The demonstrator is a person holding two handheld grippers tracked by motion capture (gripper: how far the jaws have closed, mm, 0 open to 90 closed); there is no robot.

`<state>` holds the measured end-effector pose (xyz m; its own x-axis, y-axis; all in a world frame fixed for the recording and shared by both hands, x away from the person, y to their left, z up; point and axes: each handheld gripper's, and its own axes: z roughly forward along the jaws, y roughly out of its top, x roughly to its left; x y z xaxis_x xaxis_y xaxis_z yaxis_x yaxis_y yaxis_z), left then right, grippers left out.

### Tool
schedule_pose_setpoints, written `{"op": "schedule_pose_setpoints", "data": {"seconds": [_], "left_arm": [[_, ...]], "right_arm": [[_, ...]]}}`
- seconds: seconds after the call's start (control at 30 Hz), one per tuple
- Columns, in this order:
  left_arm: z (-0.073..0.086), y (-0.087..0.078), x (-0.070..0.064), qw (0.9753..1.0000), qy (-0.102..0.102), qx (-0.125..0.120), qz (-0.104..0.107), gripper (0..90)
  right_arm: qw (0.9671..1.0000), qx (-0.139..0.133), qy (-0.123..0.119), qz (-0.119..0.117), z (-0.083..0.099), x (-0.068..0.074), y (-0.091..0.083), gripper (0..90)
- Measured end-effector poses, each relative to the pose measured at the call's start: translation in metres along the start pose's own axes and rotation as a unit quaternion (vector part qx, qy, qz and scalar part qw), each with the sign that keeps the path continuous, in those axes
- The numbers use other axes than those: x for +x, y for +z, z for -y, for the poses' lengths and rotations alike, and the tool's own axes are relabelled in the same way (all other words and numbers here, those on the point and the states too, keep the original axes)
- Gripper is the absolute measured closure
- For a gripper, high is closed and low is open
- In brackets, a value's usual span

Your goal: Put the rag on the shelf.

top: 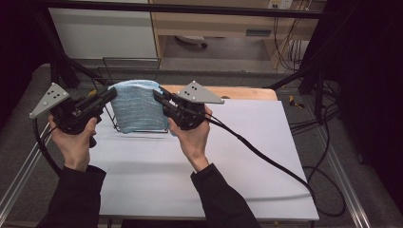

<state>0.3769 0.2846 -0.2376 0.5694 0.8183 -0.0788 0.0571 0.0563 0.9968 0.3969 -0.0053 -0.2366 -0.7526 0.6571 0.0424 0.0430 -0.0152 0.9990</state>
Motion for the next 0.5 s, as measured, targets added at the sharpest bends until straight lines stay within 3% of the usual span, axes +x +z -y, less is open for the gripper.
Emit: {"op": "schedule_pose_setpoints", "data": {"seconds": [0.5], "left_arm": [[-0.022, 0.006, 0.015, 0.9997, -0.003, -0.016, -0.017, 80.5]], "right_arm": [[0.9998, -0.01, -0.014, 0.005, -0.024, -0.001, 0.02, 80.9]]}}
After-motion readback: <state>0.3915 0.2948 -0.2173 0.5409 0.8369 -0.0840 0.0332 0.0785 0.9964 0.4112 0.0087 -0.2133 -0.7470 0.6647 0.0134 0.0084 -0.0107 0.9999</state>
